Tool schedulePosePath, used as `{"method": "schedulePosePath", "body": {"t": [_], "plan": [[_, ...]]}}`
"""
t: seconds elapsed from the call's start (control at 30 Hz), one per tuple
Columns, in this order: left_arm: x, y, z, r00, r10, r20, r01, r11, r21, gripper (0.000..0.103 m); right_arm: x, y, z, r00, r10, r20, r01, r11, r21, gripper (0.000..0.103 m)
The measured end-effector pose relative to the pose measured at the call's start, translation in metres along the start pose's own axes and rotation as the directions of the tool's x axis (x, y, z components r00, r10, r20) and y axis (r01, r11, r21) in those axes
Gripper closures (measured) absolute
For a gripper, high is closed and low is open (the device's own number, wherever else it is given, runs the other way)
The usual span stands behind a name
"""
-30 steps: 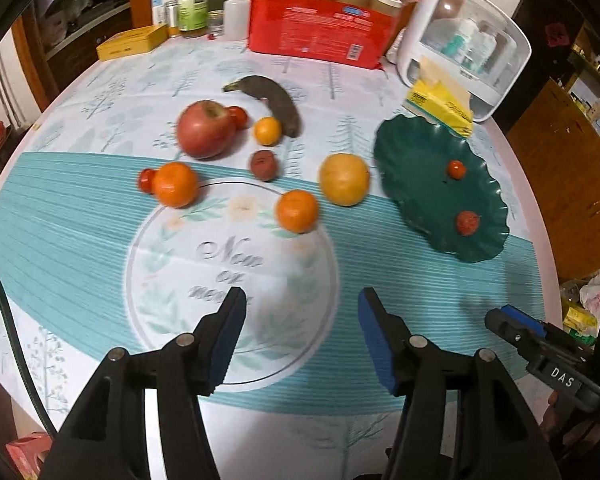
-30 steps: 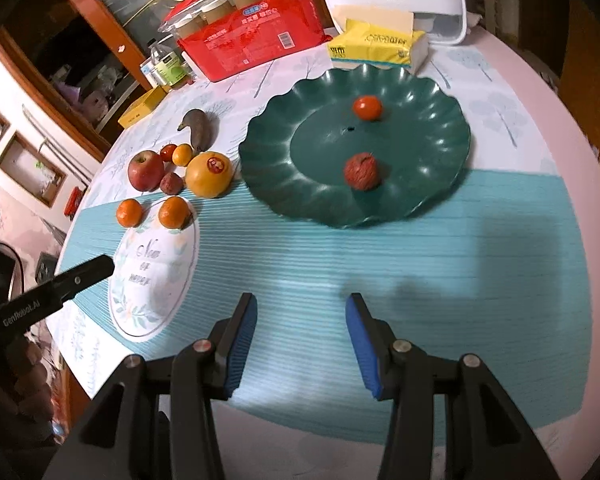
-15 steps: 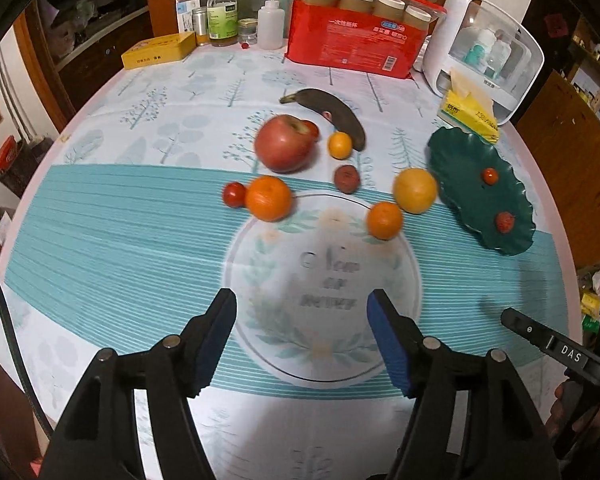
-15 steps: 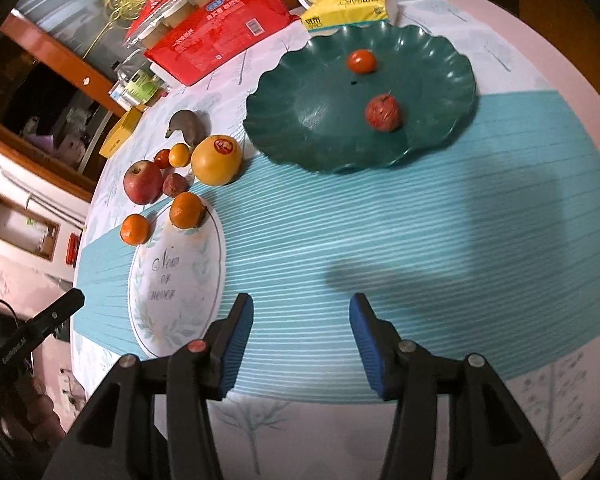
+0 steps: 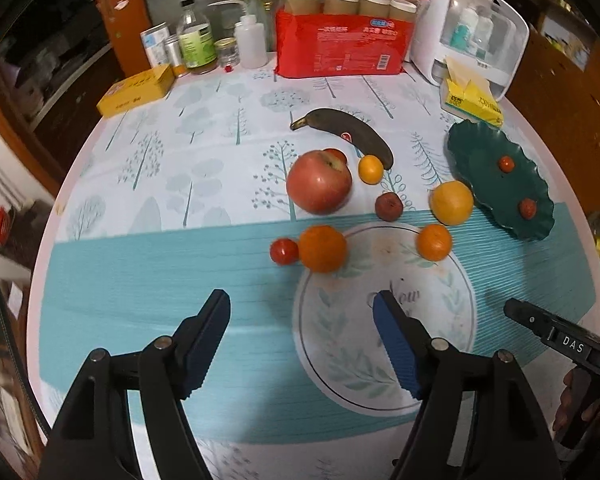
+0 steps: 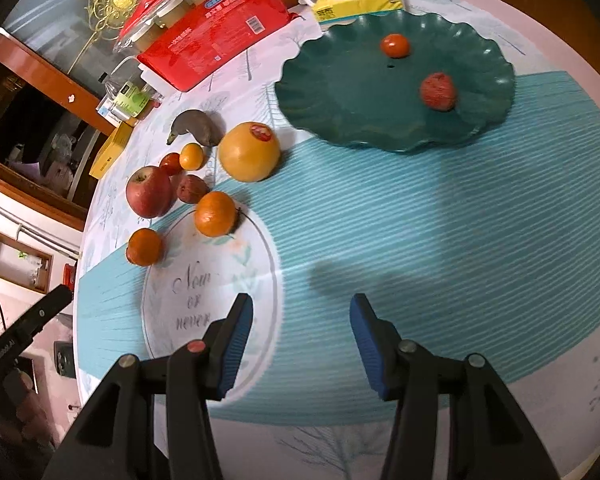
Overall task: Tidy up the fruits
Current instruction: 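Withdraw both open tools from the plate back toward the mandarins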
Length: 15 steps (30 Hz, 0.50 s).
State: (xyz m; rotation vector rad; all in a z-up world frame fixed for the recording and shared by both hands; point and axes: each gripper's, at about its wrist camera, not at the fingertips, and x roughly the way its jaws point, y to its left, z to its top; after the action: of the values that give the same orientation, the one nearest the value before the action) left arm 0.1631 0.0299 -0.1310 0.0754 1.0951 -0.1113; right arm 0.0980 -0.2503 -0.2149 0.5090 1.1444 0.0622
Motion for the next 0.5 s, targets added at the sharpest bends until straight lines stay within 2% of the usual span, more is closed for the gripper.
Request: {"method": "schedulePosePath", "body": {"t": [0.3, 0.5], "plan": [[0.029, 0.006, 0.029, 0.999, -0.019, -0.028, 0.023, 0.988, 0.153, 0.029, 0.023, 0.036, 0.005, 0.997, -0.063, 0.047, 0.065, 0.997, -0.046, 0.050], [0.050, -0.001, 0.038, 0.997, -0.038, -0.060, 0.051, 0.973, 0.225, 0.029, 0.036, 0.058, 0.010, 0.991, -0.099, 0.086, 0.110, 0.984, -0.138, 0.049]]}}
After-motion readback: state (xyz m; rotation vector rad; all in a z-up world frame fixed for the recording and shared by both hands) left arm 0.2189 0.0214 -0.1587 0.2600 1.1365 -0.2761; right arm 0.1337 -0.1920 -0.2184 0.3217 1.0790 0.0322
